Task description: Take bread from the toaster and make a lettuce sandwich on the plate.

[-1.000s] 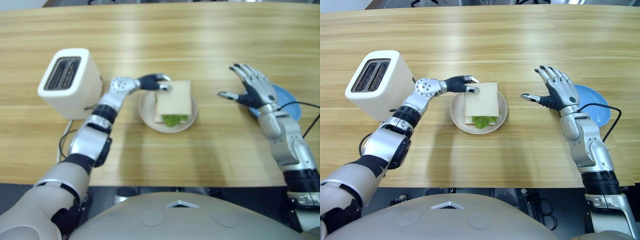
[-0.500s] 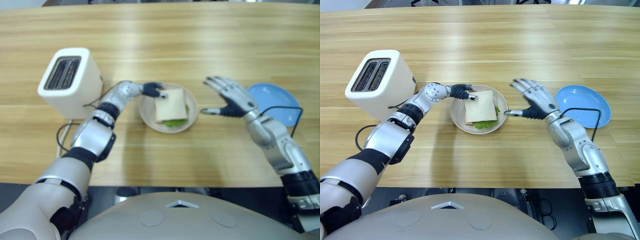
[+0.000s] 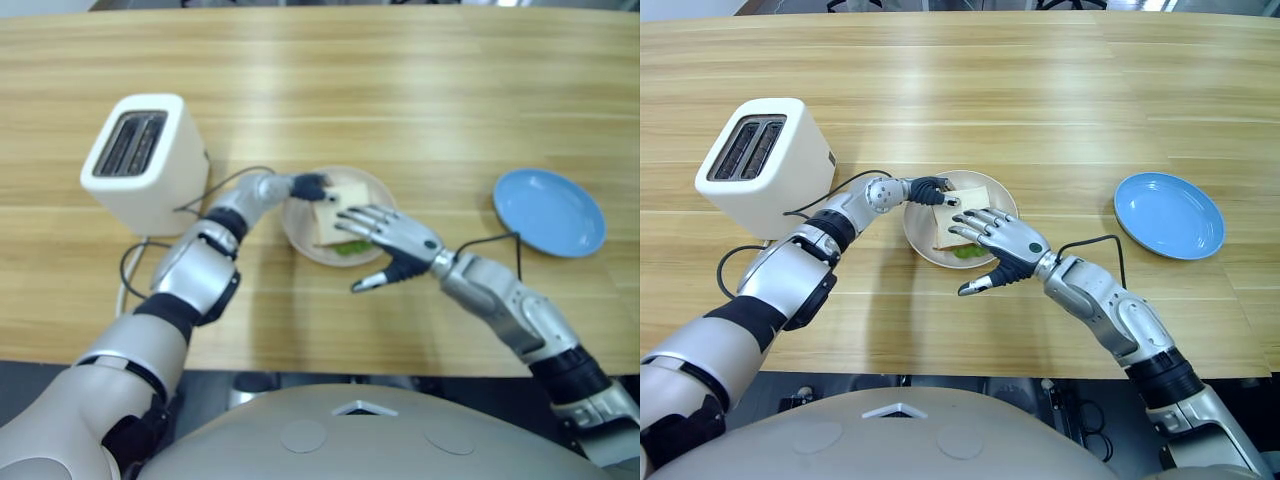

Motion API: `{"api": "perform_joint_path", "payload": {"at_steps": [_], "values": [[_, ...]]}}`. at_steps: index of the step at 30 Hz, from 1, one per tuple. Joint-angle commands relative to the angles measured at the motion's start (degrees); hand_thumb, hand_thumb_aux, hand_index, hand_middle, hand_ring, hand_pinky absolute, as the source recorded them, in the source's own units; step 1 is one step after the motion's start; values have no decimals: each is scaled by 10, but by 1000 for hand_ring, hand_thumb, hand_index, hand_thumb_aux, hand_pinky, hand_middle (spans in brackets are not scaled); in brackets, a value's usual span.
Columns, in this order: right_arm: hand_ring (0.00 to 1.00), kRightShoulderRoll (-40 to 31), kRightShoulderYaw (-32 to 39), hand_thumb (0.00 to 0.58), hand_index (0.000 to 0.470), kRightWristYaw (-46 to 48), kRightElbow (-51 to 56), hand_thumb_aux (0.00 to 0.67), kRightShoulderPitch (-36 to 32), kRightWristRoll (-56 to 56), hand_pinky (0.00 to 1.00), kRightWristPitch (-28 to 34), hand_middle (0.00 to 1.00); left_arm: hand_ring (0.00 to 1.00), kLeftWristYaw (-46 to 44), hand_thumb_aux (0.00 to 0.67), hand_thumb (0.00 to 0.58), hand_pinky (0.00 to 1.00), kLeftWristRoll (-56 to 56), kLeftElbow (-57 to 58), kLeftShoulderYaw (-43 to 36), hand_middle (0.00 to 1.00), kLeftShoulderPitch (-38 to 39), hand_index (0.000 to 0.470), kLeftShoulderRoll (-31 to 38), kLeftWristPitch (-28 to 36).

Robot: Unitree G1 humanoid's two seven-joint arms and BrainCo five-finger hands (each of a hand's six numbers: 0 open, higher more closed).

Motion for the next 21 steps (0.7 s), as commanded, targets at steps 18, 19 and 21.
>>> {"api": "perform_joint_path", "payload": {"at_steps": [18,19,21], "values": [[0,50,140,0,0,-19,257,0,-92,-87,0,-40,0,1000,15,670,580,1000,24,17,-14,1000,7,460,5,1],[0,51,143,0,0,-18,258,0,-91,-89,0,-40,0,1000,38,670,580,1000,33,15,-20,1000,3,460,8,-2],[0,52,147,0,0,-18,261,0,-89,-91,0,-40,0,0,127,434,508,0,70,5,-44,0,-15,298,16,-6]]}}
